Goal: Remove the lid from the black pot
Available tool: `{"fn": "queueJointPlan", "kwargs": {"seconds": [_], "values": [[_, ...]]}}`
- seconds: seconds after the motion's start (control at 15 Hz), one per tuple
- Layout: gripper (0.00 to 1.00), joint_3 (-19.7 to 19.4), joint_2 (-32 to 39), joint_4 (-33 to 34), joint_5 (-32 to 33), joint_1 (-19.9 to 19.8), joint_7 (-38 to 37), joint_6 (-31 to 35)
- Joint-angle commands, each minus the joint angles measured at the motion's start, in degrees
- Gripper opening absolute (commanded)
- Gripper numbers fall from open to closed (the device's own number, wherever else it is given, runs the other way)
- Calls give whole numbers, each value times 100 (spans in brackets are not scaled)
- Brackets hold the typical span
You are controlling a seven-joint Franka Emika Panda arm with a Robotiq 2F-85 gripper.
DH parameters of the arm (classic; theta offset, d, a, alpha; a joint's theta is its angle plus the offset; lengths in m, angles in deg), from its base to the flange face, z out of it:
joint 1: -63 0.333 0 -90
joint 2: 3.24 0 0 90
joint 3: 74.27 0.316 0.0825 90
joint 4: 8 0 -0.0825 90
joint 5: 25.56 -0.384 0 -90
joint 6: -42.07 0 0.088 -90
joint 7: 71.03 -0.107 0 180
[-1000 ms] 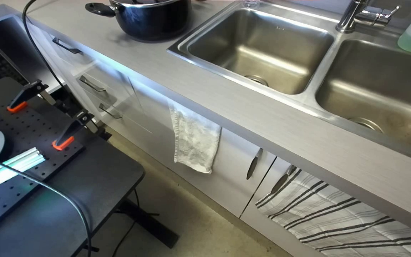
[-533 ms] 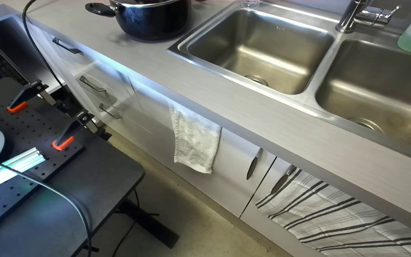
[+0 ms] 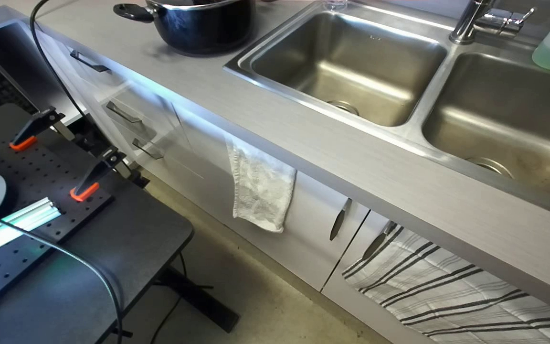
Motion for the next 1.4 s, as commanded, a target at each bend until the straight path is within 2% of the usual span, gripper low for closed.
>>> {"fn": "queueJointPlan", "kwargs": {"seconds": [0.0,0.2,0.73,1.07,1.33], "values": [[24,135,-40,24,-59,-132,141,46],[24,169,-160,-46,-65,-135,157,40],[24,282,-1156,-507,134,72,142,-17],[24,433,-1556,-719,173,422,307,-73],[24,672,-1558,-694,326,797,375,-167]]}}
